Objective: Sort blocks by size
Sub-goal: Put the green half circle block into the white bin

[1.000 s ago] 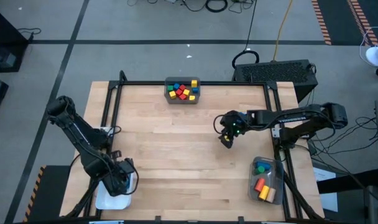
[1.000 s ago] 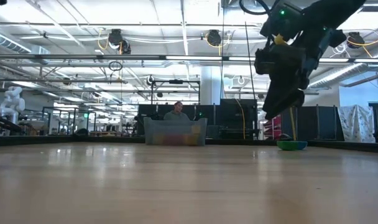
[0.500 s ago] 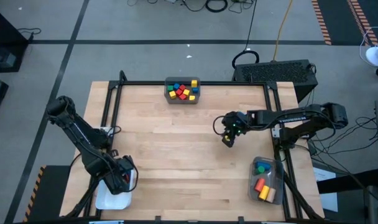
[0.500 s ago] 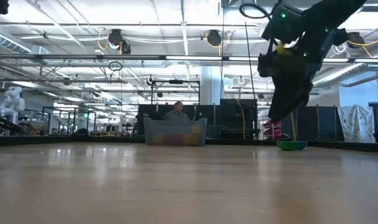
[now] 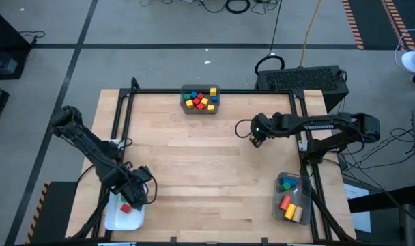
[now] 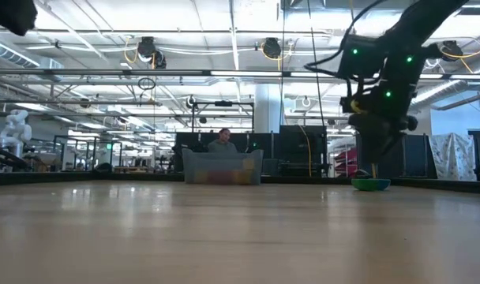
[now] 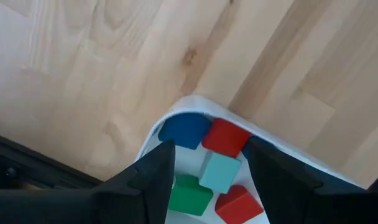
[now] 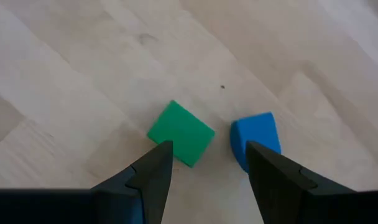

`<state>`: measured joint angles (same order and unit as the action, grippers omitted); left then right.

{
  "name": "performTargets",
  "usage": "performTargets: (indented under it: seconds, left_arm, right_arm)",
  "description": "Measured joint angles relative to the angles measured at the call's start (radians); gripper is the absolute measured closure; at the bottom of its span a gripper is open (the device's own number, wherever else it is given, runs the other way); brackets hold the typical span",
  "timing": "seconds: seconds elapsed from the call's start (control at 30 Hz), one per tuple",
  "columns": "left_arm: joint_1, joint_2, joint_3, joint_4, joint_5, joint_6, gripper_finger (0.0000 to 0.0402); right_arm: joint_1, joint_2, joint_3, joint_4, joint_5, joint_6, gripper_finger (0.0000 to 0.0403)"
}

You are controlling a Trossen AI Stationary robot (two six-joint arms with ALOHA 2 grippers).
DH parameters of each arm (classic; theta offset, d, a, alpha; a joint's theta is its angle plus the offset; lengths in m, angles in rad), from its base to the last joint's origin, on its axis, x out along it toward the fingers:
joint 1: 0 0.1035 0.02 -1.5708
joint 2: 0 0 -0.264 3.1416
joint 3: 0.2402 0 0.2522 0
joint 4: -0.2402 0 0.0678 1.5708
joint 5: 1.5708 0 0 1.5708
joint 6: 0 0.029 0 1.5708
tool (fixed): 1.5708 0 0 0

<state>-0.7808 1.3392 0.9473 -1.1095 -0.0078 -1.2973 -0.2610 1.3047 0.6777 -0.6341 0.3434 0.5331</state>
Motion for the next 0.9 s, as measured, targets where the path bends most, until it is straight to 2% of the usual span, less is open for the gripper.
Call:
performTargets:
  seconds: [0.13,0.27,0.43,0.53,0.73,0.9]
  left_arm:
    - [0.027,0.000,0.024,0.001,0.009,0.027,0.0199]
    - [0.052,-0.001,0.057,0.001,0.014,0.083,0.0198]
    - [0.090,-0.001,0.097,0.002,0.006,0.165,0.0198]
    - [0.117,-0.001,0.105,0.004,-0.013,0.187,0.0198]
    - [0.157,-0.001,0.105,0.004,-0.024,0.213,0.0198]
    - [0.168,-0.001,0.105,0.010,-0.082,0.228,0.0198]
  right_arm:
    - [-0.010,0.035,0.000,0.026,-0.014,-0.129,0.0206]
    - [-0.010,0.055,0.000,0.068,-0.014,-0.285,0.0177]
    - [-0.023,0.085,0.000,0.083,-0.104,-0.443,0.0133]
    - [-0.038,0.113,0.000,0.086,-0.107,-0.502,0.0121]
    - [-0.073,0.186,0.002,0.103,-0.111,-0.578,0.0129]
    - [-0.079,0.206,0.004,0.108,-0.144,-0.575,0.0161]
